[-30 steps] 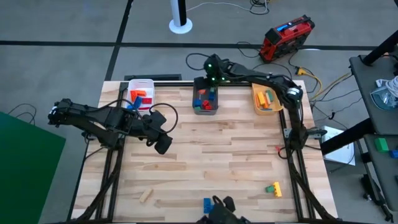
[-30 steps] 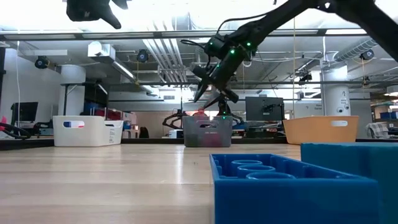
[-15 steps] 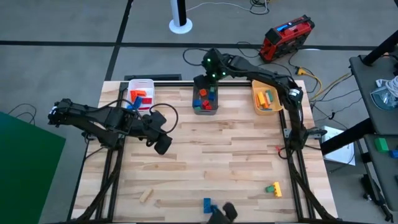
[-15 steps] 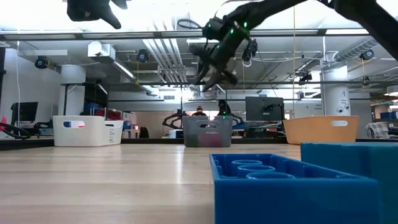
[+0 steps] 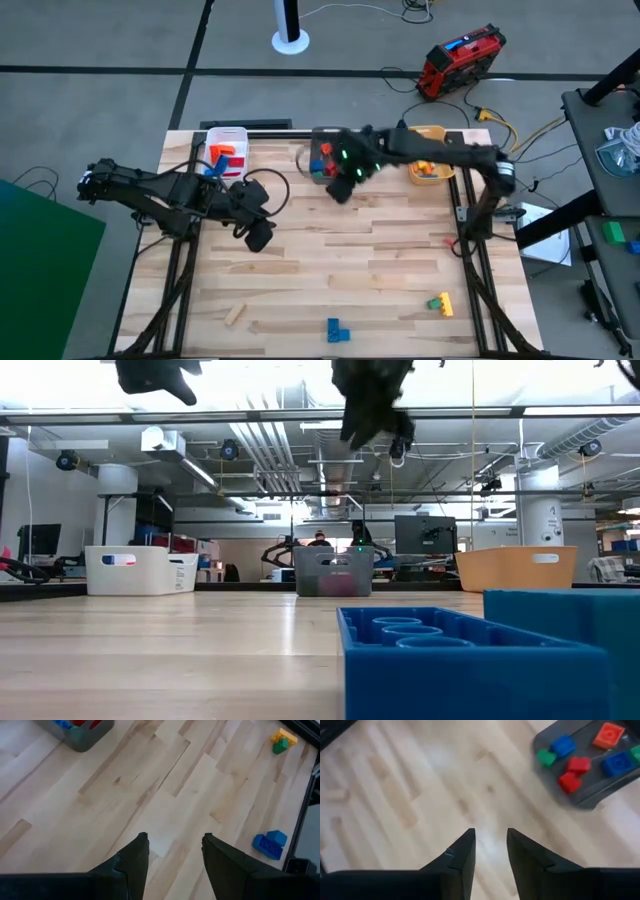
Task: Sort blocks by size
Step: Put the big blue game piece into the white bin
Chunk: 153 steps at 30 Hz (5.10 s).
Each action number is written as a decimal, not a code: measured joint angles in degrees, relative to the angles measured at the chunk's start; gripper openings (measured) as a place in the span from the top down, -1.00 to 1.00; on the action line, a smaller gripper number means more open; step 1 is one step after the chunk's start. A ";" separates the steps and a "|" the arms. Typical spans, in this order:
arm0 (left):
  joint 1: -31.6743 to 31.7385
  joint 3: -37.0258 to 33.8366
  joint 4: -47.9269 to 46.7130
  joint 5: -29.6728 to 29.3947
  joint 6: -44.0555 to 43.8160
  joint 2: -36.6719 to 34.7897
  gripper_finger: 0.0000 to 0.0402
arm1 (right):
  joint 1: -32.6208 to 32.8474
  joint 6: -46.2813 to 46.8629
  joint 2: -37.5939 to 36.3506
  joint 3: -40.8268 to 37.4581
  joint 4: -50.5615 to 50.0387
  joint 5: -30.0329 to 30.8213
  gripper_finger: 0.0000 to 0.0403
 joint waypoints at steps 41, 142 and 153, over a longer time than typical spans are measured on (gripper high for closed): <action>-0.29 -0.02 5.59 -0.01 12.41 0.00 0.20 | 40.53 11.39 16.95 -7.98 30.55 -12.33 0.96; -19.41 18.81 8.15 1.56 -53.17 39.83 0.21 | 31.93 21.08 -20.59 -15.66 -7.22 21.20 0.91; -16.92 28.28 3.15 3.71 -59.27 52.02 -0.17 | 32.00 21.41 -27.70 -25.66 -2.58 20.69 0.88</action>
